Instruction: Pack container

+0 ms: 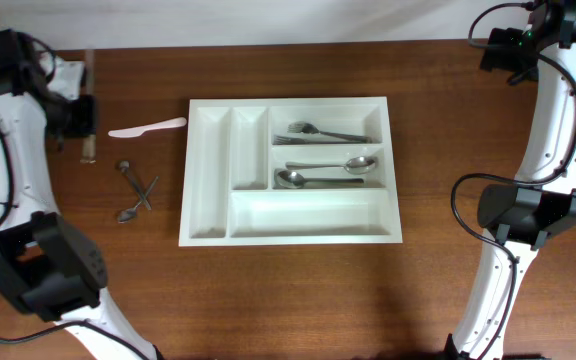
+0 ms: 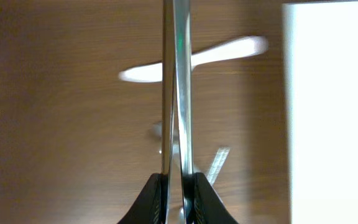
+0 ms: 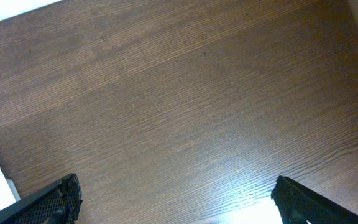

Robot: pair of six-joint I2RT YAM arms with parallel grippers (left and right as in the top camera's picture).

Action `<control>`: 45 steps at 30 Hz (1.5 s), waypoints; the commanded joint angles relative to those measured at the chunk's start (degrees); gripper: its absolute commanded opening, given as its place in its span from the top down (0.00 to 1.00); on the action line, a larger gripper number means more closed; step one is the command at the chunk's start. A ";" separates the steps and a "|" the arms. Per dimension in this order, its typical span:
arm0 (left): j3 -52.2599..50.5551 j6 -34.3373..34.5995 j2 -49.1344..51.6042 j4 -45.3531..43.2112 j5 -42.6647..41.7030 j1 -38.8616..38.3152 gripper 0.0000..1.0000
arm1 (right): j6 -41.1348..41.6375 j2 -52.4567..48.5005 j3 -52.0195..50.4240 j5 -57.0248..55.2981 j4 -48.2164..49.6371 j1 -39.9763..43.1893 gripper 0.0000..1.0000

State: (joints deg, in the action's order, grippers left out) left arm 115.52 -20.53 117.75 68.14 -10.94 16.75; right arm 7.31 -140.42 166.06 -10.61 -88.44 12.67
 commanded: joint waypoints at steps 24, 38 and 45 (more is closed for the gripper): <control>-0.72 -44.83 0.66 16.22 -4.26 -42.64 0.98 | 0.28 0.22 -0.31 -0.11 -0.04 -0.22 0.01; -16.02 -47.71 0.68 11.74 -6.47 -43.04 0.98 | 0.28 0.22 -0.31 -0.11 -0.04 -0.22 0.01; -16.28 -49.83 0.70 8.09 -7.17 -43.01 0.98 | 0.28 0.22 -0.31 -0.11 -0.04 -0.22 0.01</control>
State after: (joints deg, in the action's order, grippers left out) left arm 99.53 -68.16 117.78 77.60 -16.32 -26.35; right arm 7.33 -140.42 166.06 -10.61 -88.47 12.67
